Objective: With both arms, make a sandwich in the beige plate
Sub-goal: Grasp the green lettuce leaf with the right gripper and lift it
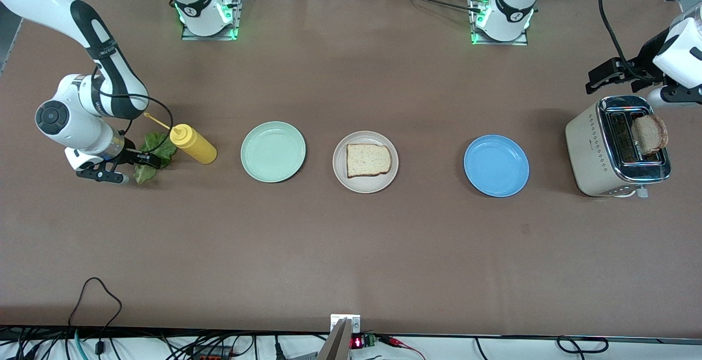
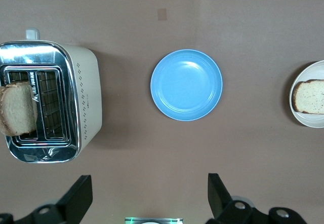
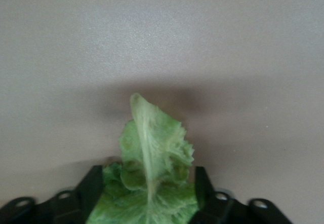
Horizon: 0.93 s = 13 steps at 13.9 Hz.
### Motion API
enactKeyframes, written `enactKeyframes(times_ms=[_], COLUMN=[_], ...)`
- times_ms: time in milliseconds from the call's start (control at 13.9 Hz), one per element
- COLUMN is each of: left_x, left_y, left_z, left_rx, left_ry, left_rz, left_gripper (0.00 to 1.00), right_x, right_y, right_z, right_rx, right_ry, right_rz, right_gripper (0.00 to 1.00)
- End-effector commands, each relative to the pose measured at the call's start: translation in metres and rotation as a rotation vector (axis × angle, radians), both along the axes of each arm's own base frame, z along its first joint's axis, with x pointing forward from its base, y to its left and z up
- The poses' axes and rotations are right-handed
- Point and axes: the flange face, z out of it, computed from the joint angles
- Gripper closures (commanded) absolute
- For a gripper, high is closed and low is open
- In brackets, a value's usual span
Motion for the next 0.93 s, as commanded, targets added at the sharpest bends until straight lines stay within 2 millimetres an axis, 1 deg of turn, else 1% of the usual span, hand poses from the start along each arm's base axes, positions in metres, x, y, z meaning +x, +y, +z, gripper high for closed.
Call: enactKeyframes(times_ms=[0,143,215,359,430,574,717,861], left_x=[-0.005,-0.004,-0.004,-0.005,-0.006,-0.006,-0.006,-0.006], left_y=[0.002,0.002,0.002,0.001,0.001,-0.001,-0.002,-0.002], left_z=[0.003,0.004,0.004,0.005,0.005,0.005,0.005,0.006], left_rx=[0.014,0.014,0.014,0.014,0.014,0.013,0.016,0.016], left_ry=[0.006,0.003,0.003,0.006,0.009,0.009,0.011,0.011], left_rz=[0.002,0.002,0.002,0.002,0.002,0.001,0.01,0.011], left_gripper=[0.0,0.0,0.0,0.0,0.0,0.0,0.0,0.0], right_x=[0.001,0.0,-0.001,0.0,0.0,0.003,0.002,-0.001], right_y=[-0.004,-0.006,-0.007,-0.008,-0.009,-0.016,-0.028,-0.033], right_z=[-0.001,-0.002,-0.001,0.005,0.013,0.047,0.087,0.135], right_rx=[-0.014,-0.015,-0.015,-0.019,-0.025,-0.044,-0.056,-0.048], right_ry=[0.008,0.023,0.026,0.022,0.026,0.044,0.058,0.058], right_rz=[0.009,0.015,0.013,0.029,0.037,0.083,0.134,0.208], right_gripper=[0.77,0.95,1.0,1.0,1.0,1.0,1.0,1.0])
